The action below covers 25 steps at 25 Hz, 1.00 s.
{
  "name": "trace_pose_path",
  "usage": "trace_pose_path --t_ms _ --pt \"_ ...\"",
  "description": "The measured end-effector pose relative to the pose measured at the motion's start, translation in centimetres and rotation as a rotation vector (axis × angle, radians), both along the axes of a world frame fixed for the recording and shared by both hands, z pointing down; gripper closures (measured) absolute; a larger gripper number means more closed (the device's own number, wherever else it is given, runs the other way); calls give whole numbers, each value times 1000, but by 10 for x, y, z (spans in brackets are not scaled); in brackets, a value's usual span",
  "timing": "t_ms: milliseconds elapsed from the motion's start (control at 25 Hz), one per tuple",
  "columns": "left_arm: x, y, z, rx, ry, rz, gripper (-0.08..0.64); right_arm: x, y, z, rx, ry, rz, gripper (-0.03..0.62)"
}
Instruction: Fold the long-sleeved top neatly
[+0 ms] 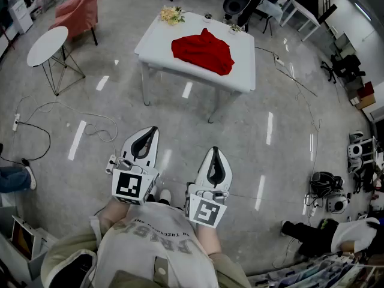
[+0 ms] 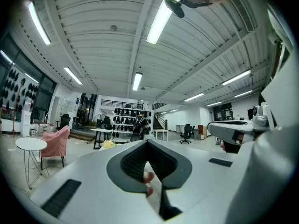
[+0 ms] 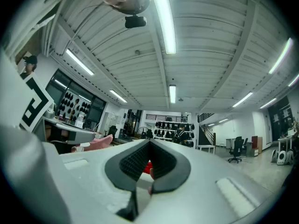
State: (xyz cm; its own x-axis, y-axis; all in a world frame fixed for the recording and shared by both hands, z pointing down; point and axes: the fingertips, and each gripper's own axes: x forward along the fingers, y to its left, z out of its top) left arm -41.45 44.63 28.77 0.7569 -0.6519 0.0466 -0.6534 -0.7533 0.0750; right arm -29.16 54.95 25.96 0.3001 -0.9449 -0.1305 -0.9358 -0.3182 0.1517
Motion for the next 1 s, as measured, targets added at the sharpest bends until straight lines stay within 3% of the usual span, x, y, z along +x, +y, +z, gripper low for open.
trace_pose_path --t_ms 440,760,960,1000 --pt "0 -2 -4 2 -19 6 549 -4 -8 -14 45 -58 21 592" --pt "-5 -12 -3 -11 -41 16 549 -4 -9 2 -48 -8 31 592" --pt "-11 -19 -7 29 -23 14 548 -5 -12 5 29 -119 -31 591" --pt "-12 -21 -6 34 -16 14 546 -5 -12 8 31 -141 -48 560"
